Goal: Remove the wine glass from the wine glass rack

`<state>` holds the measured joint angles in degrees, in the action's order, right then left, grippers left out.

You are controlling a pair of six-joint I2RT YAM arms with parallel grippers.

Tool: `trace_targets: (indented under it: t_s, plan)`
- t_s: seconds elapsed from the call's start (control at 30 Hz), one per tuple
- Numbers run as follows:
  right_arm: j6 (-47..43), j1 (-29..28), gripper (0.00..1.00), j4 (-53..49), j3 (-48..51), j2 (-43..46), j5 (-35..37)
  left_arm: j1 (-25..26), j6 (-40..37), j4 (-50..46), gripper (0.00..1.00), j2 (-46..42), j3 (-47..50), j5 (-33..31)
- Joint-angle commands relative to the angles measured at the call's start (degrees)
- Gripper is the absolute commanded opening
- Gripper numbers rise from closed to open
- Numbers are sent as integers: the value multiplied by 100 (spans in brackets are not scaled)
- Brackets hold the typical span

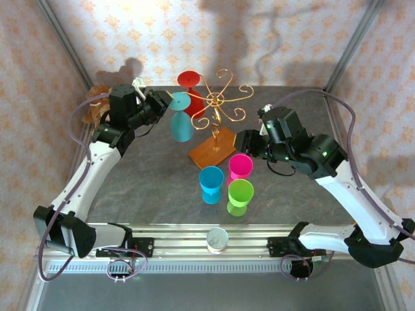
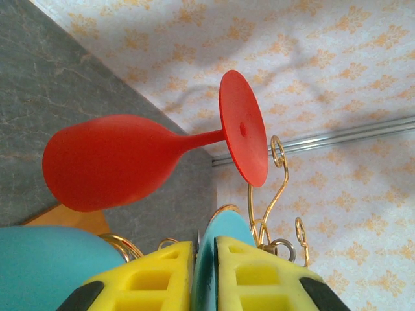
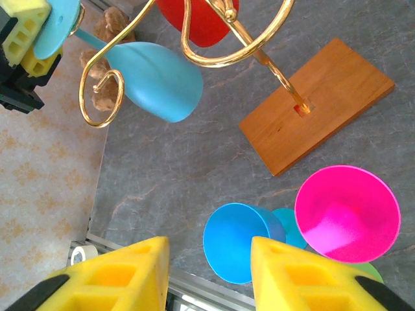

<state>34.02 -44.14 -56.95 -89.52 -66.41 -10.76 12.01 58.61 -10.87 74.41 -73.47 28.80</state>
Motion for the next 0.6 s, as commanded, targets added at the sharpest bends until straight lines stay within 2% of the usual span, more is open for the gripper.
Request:
trace_targets:
  t_s: [0.0,0.13,0.33,0.57]
  plan:
    - [66,37,38,123,71,103,39,36,-25,200,13,-172,-57,-181]
    - [63,29,38,131,71,116,42,38,-34,186,11,-173,-71,-173]
    - [81,33,38,149,83,109,20,32,-1,241,0,-158,-70,-138]
    - [105,28,38,201,105,109,-2,35,247,309,0,-163,-57,-194]
